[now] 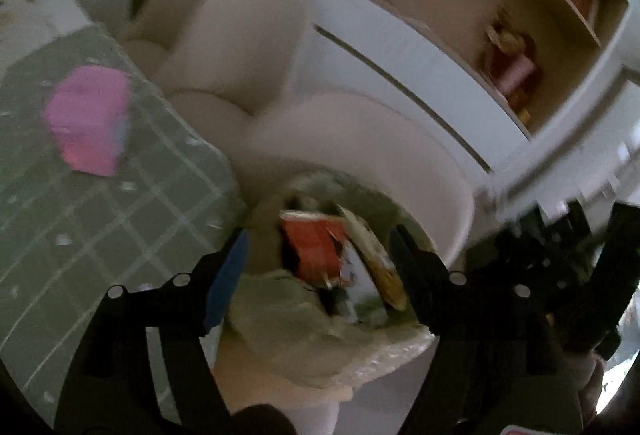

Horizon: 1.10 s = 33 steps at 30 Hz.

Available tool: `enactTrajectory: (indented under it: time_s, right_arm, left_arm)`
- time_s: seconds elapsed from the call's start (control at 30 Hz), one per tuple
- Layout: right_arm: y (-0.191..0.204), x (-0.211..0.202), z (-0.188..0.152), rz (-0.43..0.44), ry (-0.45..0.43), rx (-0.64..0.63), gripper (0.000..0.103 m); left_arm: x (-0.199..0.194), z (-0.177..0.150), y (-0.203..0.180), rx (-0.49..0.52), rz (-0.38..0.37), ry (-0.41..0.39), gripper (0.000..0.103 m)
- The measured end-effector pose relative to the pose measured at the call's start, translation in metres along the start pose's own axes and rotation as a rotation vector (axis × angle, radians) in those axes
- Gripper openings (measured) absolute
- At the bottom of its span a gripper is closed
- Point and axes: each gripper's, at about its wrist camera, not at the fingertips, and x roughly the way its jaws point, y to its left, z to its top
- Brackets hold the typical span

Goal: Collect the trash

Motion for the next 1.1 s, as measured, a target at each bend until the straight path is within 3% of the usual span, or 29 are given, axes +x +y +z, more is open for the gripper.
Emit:
enactTrajectory:
  time_s: [0.13, 0.3, 0.4, 0.47, 0.57, 0.7, 0.87, 1.1]
  right_arm:
    - [0.014, 0.032, -0.007, 0.047, 0.061, -0.051, 0.046]
    - [0.026, 0.066, -0.019, 0.087, 0.105, -0.064, 0.046]
    - [0.032, 0.077, -0.025, 0.063, 0.121, -0.065, 0.049]
    - [0.036, 0.082, -0.029, 0.047, 0.129, -0.08, 0.055]
    - [0.042, 0.082, -0.034, 0.04, 0.126, -0.083, 0.056]
    - [0.052, 0.056, -0.039, 0.053, 0.077, -0.072, 0.056]
    - [0.076, -0.005, -0.059, 0.076, -0.025, -0.031, 0.056]
    - [0.132, -0.084, -0.11, 0.071, -0.082, -0.065, 0.056]
  left_arm:
    - [-0.037, -0.011, 0.02, -0.04, 0.145, -0.091, 0.074]
    - [-0.068, -0.028, 0.043, -0.063, 0.296, -0.114, 0.074]
    - [-0.087, -0.04, 0.054, -0.043, 0.353, -0.123, 0.074]
    - [-0.097, -0.048, 0.056, -0.012, 0.392, -0.142, 0.074]
    - [-0.104, -0.058, 0.056, 0.035, 0.424, -0.178, 0.074]
    - [-0.116, -0.07, 0.051, 0.066, 0.423, -0.226, 0.071]
    - [-0.157, -0.099, 0.037, 0.114, 0.43, -0.313, 0.07]
    - [-0.21, -0.15, 0.036, 0.08, 0.44, -0.318, 0.07]
